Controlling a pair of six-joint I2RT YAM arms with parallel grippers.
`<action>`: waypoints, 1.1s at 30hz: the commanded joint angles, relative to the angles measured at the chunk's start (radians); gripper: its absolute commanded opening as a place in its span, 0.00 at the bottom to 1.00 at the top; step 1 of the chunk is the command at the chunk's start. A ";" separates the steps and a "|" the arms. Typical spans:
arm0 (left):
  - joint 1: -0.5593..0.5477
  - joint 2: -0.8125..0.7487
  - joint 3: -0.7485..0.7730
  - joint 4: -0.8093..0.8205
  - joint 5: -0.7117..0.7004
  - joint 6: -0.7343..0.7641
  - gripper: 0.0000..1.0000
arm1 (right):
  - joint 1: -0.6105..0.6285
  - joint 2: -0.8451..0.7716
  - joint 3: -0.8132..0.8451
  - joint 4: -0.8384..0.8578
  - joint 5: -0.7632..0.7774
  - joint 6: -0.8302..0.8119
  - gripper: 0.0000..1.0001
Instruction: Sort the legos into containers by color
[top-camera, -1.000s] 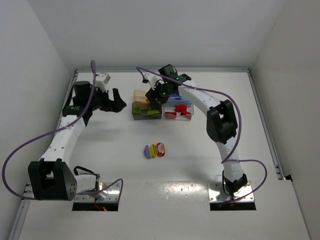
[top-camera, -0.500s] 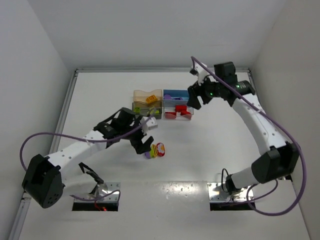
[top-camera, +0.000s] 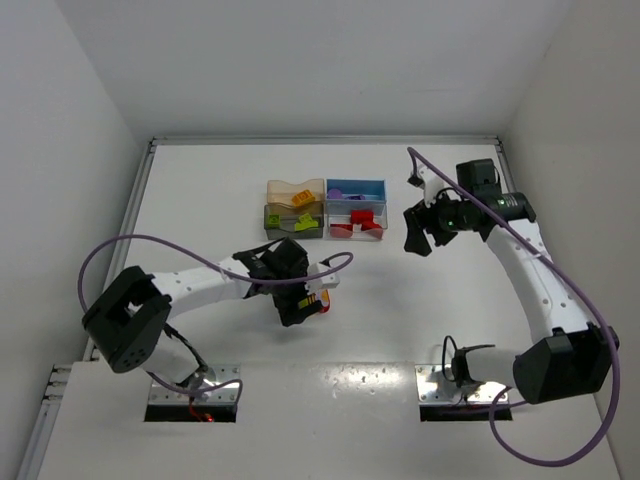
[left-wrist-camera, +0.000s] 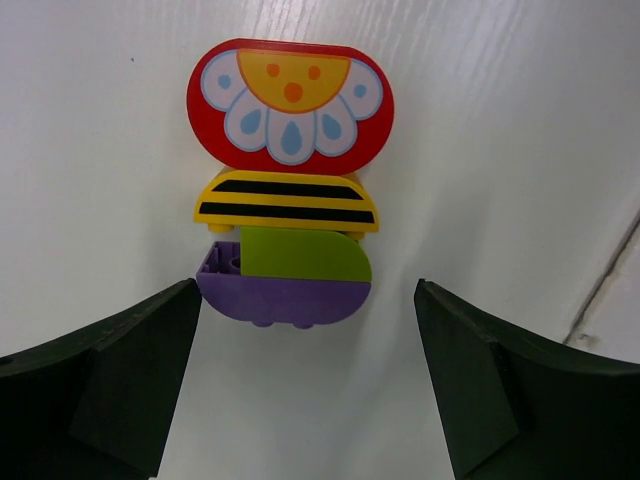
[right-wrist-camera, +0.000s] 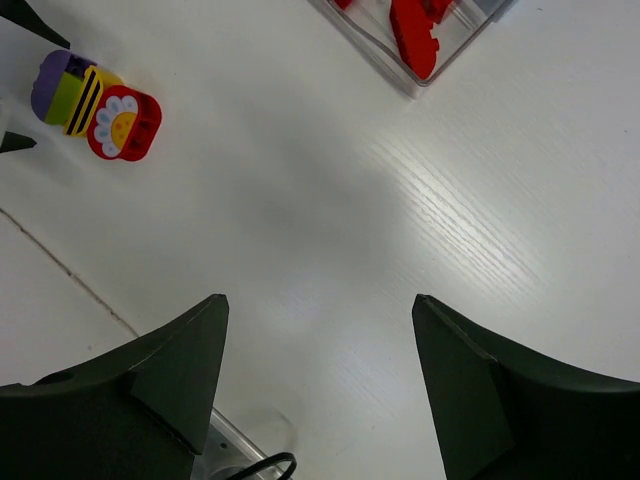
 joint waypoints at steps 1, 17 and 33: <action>-0.012 0.027 0.045 0.050 -0.031 0.014 0.94 | -0.024 -0.023 0.006 -0.012 -0.026 -0.005 0.75; -0.021 0.119 0.035 0.139 -0.013 -0.040 0.67 | -0.053 0.020 0.016 -0.012 -0.054 0.004 0.75; 0.008 -0.192 0.000 0.174 0.081 -0.136 0.56 | -0.065 0.172 -0.064 0.224 -0.570 0.363 0.70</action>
